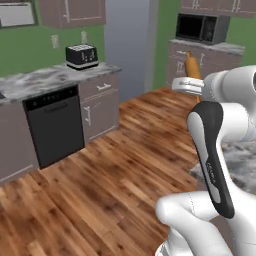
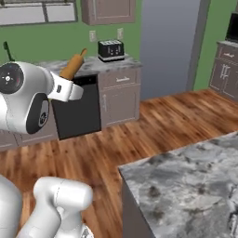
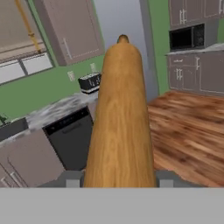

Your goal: Open the cabinet, retrieve the rolling pin, and place it next to the meat on the cutting board to prepare for tenderizing.

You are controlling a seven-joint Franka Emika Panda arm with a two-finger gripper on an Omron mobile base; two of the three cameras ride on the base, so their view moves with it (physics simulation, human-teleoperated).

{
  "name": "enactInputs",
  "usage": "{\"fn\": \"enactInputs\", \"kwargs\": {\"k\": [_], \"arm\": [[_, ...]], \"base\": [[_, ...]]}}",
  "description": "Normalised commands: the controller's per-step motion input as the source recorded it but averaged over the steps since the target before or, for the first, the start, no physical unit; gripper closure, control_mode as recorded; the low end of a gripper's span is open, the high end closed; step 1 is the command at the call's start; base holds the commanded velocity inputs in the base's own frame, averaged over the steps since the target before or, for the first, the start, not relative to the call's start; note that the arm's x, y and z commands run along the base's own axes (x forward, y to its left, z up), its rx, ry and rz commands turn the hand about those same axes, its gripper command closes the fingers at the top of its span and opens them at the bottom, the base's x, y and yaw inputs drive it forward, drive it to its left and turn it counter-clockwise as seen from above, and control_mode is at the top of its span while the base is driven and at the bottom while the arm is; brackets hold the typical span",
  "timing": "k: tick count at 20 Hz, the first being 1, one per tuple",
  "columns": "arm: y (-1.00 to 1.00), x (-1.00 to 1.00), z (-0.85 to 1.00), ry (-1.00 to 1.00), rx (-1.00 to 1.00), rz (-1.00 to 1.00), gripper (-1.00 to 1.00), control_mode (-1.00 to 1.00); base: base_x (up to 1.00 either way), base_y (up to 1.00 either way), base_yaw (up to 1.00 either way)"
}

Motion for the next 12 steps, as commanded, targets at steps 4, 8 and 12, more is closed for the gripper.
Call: {"fn": "enactInputs", "kwargs": {"k": [4,8,12], "arm": [[0.0,0.0,0.0,0.0,0.0,0.0,1.0,1.0],[0.0,0.0,0.0,0.0,0.0,0.0,1.0,1.0],[0.0,0.0,0.0,0.0,0.0,0.0,1.0,1.0]], "base": [[-0.34,0.0,-0.4],[-0.29,0.0,-0.4],[-0.2,0.0,-0.38]]}}
